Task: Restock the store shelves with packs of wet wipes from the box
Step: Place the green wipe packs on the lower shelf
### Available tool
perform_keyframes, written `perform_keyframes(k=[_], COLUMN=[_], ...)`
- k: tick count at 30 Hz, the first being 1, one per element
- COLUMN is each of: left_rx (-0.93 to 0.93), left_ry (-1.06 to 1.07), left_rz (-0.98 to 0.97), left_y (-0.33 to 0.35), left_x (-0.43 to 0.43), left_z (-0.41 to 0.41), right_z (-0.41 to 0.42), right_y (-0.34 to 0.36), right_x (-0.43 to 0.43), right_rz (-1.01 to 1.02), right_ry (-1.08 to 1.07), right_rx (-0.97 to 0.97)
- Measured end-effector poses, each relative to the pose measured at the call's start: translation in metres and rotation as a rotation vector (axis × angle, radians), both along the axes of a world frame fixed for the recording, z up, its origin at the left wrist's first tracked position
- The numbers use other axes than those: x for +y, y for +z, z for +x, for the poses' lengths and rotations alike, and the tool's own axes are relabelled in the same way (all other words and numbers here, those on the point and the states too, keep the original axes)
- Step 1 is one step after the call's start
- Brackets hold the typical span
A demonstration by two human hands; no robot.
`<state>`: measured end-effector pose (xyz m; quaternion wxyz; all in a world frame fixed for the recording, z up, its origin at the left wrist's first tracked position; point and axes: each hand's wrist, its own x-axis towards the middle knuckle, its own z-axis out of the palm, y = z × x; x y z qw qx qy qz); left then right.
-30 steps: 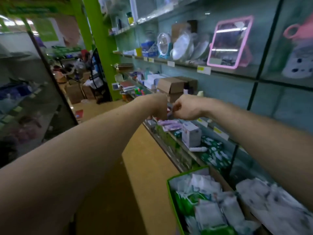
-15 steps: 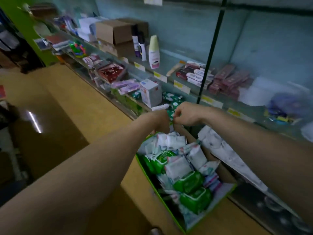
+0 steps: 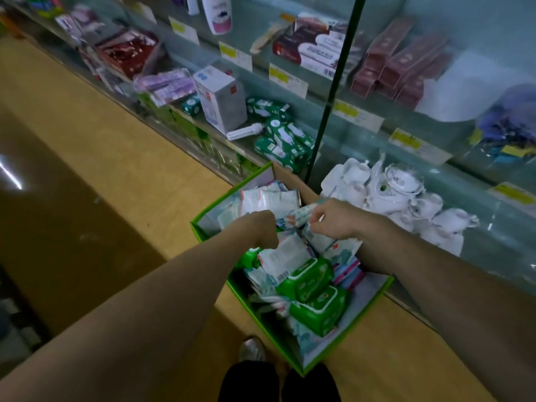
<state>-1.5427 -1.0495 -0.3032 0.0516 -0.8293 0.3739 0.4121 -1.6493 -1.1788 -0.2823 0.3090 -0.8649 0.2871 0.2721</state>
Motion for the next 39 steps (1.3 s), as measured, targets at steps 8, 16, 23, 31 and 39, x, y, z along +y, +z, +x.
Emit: perform_keyframes(k=[8, 16, 23, 31, 39], left_rx=[-0.054, -0.128, -0.287, -0.152, -0.055], left_ry=[-0.039, -0.161, -0.242, -0.085, 0.103], left_rz=[-0.026, 0.042, 0.056, -0.025, -0.09], left_y=[-0.064, -0.089, -0.091, -0.093, -0.096], left_x=[-0.002, -0.007, -0.013, -0.004, 0.004], left_z=[-0.012, -0.027, -0.034, -0.039, -0.056], right_z=[-0.025, -0.038, -0.049, -0.051, -0.042], right_y=[-0.084, -0.109, -0.111, -0.112, -0.112], right_x=[0.004, 0.007, 0.005, 0.009, 0.011], right_rz=[0.095, 0.186, 0.172, 0.156, 0.33], right_ry=[0.056, 0.015, 0.043, 0.071, -0.114], right_rx=[0.152, 0.146, 0.145, 0.176, 0.125])
